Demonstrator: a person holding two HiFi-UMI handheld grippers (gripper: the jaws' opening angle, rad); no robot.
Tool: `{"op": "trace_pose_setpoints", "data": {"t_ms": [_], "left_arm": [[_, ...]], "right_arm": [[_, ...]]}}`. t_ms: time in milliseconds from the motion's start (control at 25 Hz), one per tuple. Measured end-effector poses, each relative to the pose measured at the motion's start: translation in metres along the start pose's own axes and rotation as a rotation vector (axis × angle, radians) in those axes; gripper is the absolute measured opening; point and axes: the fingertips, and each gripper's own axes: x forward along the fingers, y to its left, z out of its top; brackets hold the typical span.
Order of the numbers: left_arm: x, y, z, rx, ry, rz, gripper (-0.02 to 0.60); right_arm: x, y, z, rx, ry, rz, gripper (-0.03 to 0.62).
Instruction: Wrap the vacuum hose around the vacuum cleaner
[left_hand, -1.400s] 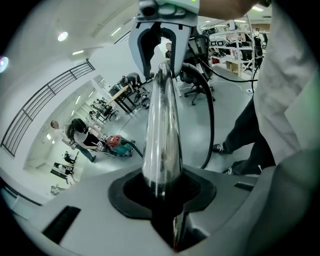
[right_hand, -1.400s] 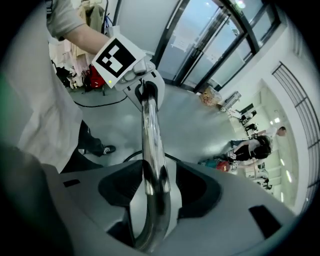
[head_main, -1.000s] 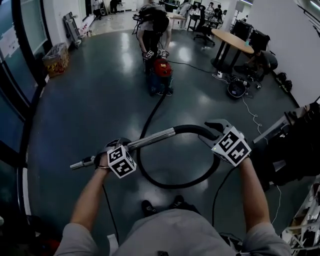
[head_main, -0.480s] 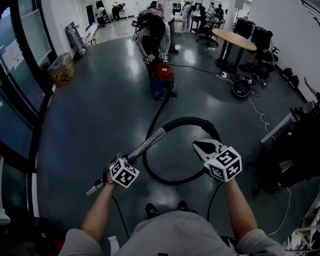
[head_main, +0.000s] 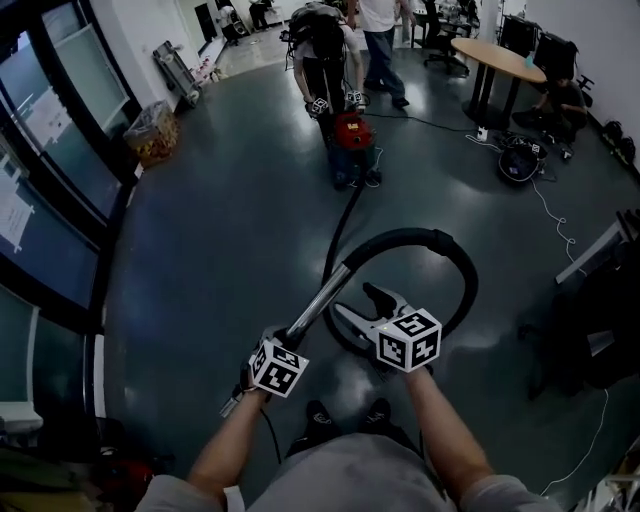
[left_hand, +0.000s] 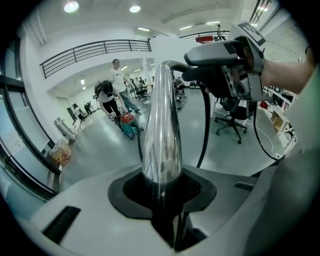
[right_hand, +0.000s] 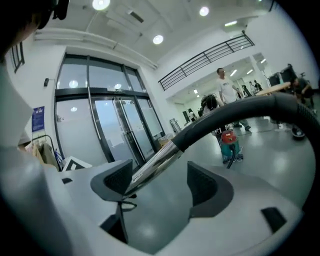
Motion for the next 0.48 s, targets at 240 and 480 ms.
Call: {"op": "trace_pose_setpoints", "data": {"t_ms": [240, 480], "left_arm": [[0.017, -0.045, 0.029, -0.055, -0.022, -0.033, 0.124], [0.033, -0.084, 0.051, -0.070, -0.031, -0.089, 0.124]], "right_arm": [[0.025, -0.033, -0.008, 0.263, -0.071, 0.025, 0.371], [0.025, -0.060, 0.003, 0.348, -0.161, 0.073, 0.370]]}}
